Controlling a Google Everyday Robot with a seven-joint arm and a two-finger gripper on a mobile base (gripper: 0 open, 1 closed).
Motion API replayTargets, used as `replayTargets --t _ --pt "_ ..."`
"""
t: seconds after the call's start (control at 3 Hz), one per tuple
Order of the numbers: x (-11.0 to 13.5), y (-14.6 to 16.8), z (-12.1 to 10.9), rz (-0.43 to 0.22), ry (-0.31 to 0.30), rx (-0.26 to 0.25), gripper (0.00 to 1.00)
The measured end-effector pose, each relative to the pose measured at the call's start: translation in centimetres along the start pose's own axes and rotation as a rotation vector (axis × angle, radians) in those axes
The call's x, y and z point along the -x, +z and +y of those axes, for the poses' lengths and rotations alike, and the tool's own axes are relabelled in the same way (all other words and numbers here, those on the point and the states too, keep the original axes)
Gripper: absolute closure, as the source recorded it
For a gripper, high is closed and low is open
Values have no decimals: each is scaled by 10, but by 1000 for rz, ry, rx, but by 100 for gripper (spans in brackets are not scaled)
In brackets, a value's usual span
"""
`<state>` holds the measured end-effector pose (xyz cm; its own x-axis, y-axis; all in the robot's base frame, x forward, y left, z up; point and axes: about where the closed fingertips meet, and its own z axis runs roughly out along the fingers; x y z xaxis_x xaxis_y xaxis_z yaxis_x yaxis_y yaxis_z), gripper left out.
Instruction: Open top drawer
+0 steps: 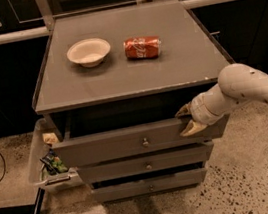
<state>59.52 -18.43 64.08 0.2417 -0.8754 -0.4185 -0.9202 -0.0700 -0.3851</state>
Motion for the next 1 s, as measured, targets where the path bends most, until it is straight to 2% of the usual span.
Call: replayTargets --t 0.33,0.67,1.0 --pt "-1 -23 29 11 8 6 74" --pt "-1 -34 45 5 18 3 97" --pt "-1 -34 45 5 18 3 0"
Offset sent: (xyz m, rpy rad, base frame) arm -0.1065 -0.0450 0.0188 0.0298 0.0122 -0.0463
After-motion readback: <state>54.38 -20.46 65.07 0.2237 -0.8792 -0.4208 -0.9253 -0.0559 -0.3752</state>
